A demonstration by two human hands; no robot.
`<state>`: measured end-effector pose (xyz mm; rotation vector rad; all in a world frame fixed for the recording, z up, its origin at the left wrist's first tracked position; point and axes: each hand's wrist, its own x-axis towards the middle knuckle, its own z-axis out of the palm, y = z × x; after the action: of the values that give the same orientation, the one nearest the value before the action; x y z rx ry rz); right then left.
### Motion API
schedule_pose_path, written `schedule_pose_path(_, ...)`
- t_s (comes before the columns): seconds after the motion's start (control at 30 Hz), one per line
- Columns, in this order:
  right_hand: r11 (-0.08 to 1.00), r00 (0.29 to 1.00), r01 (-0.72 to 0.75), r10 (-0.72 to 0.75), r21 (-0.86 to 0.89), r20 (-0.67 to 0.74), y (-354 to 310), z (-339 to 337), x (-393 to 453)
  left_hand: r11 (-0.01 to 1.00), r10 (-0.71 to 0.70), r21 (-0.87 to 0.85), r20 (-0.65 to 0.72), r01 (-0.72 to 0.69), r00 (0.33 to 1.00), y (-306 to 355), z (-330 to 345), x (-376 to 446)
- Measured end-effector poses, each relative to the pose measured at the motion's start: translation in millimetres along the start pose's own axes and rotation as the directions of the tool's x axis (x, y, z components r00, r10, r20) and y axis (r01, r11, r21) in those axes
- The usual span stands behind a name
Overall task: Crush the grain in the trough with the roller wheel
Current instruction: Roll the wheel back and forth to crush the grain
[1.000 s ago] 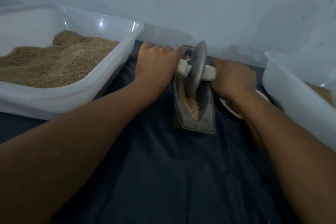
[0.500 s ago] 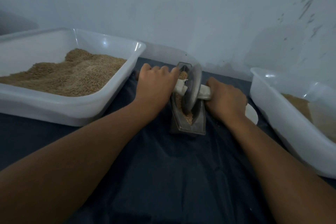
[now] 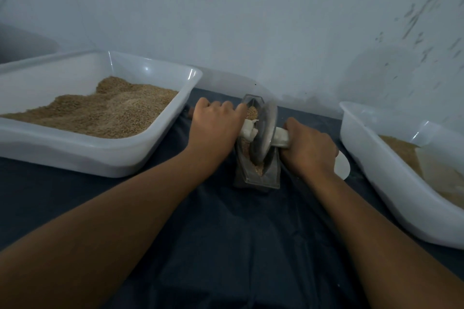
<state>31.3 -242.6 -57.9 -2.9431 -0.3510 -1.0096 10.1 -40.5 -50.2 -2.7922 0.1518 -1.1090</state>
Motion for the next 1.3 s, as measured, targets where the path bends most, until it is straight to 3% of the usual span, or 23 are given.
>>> schedule_pose_path(0.27,1.000,1.000,-0.003,0.003,-0.008,-0.008,3.5,9.4,6.6,1.000,0.006,0.004,0.000,-0.006,1.000,-1.7,7.1,3.1)
schedule_pose_path(0.87,0.998,0.990,0.033,-0.025,-0.050,0.142,15.1,33.7,45.5,0.999,0.021,-0.044,-0.052,-0.024,0.998,-11.1,41.0,29.0)
schedule_pose_path(1.3,0.994,0.958,0.107,-0.102,-0.002,0.268,24.3,43.9,77.7,0.999,0.053,-0.015,0.023,-0.052,0.998,-13.3,51.8,47.5)
